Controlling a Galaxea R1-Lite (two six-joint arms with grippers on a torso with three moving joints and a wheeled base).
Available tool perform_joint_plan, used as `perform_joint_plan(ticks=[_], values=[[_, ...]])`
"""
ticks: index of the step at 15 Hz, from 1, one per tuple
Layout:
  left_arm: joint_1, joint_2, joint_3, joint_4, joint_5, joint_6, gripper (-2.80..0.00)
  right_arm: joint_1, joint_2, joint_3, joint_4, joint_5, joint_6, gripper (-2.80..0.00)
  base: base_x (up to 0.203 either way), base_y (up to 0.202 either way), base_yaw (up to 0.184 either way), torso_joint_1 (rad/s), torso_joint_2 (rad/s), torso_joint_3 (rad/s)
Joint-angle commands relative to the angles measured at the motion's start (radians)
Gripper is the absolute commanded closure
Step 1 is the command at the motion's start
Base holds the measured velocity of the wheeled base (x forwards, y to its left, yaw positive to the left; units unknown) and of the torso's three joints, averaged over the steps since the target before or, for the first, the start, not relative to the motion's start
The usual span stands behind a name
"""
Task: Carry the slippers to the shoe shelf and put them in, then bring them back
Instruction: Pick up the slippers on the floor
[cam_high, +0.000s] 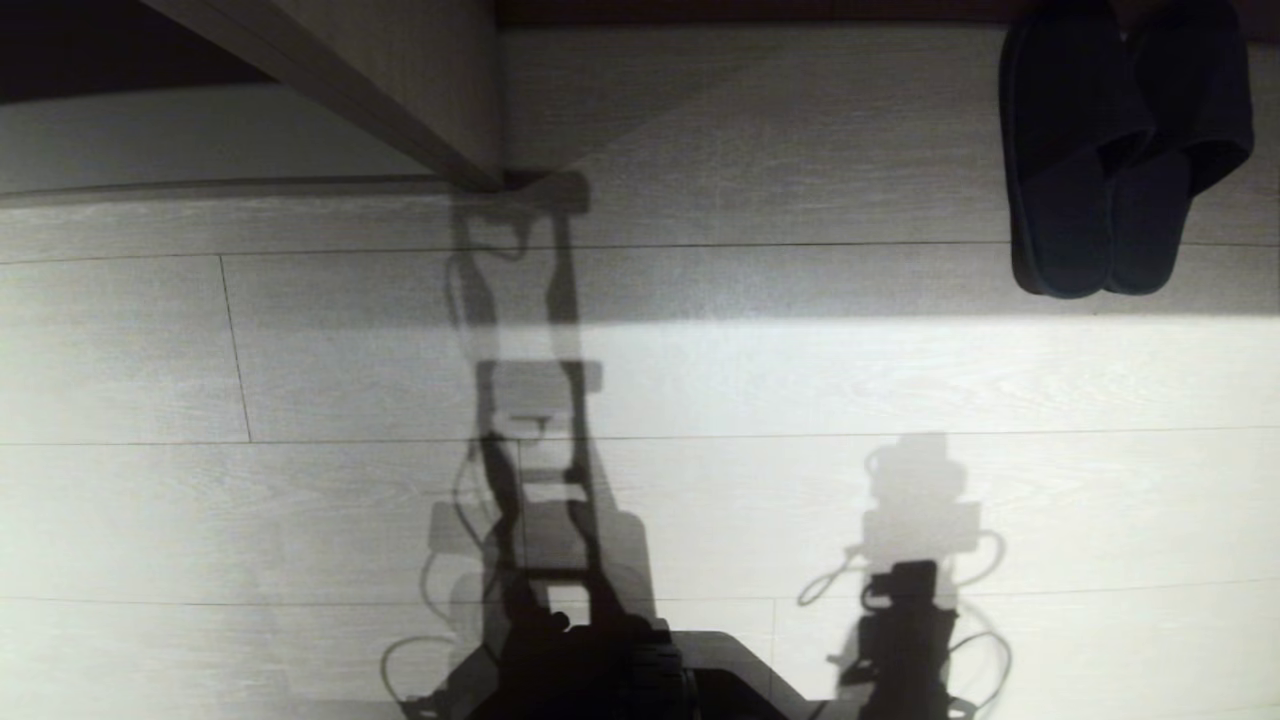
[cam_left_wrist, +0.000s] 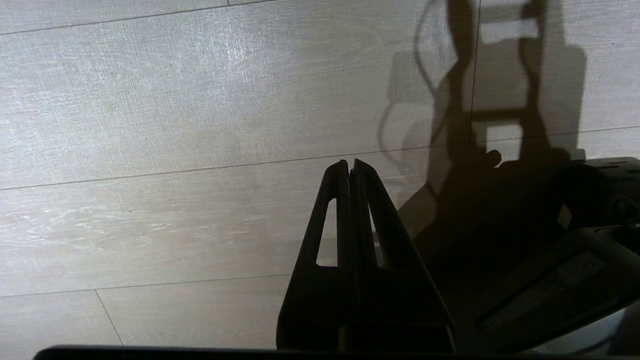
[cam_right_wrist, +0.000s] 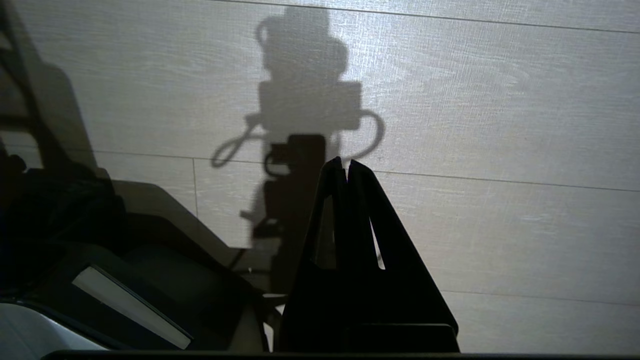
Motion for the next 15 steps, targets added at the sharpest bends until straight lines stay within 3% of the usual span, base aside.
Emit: perform_joint_plan(ticks=[1,12,15], values=[[0.0,0.0,0.0,0.0,0.0,-0.001,0.0,0.0,-0.002,0.0,0.0,0.0,0.0,0.0,0.0,0.0,0.0,0.0,0.0,0.0],[0.0,-0.002,0.0,-0.003,0.014,-0.05,0.0,0.0,0.0,0.0,0.0,-0.004,0.004,0.0,0.0,0.0,0.0,0.0,0.0,0.0],[0.0,-0.002,0.0,-0.003,0.015,-0.051,0.0,0.0,0.004,-0.092,0.04,0.012,-0.005,0.0,0.0,0.0,0.0,0.0,0.0,0.0]])
